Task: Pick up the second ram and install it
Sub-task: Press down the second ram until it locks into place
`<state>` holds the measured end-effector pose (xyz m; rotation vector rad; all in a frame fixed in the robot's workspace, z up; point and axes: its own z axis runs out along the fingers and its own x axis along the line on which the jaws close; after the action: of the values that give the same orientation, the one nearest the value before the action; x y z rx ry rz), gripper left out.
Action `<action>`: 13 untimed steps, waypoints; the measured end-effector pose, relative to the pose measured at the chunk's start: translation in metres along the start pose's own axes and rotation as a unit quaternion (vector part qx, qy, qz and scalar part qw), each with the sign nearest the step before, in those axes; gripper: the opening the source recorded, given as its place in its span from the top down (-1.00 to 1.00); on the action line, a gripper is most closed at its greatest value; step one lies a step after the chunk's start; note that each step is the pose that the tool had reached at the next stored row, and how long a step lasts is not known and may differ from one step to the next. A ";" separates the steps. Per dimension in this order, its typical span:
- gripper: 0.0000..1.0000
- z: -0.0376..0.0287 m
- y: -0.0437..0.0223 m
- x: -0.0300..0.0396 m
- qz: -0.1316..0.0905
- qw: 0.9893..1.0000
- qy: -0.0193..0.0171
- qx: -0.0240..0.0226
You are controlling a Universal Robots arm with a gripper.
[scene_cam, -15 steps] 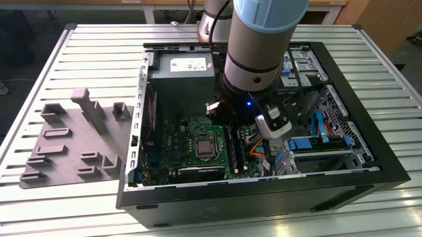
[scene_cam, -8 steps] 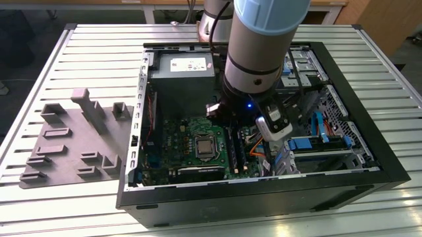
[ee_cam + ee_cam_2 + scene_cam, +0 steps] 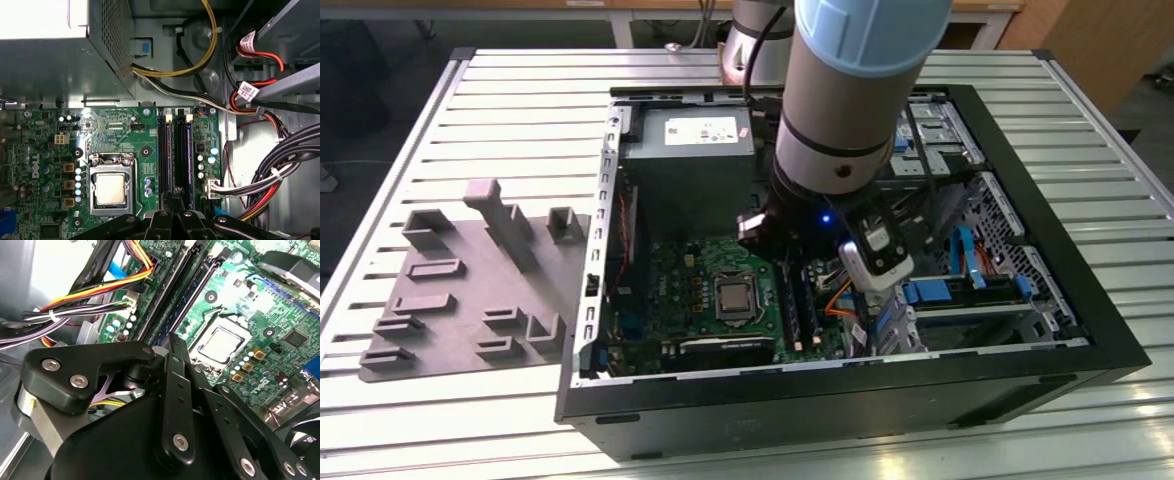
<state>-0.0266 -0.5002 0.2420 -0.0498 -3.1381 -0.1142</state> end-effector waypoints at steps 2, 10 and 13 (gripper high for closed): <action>0.79 -0.0001 -0.0011 0.0000 0.000 1.000 0.000 0.000; 0.79 -0.0004 -0.0060 -0.0002 0.000 1.000 0.000 0.000; 0.79 -0.0005 -0.0075 -0.0002 0.000 1.000 0.000 0.000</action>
<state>-0.0266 -0.5078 0.2420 -0.0498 -3.1382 -0.1137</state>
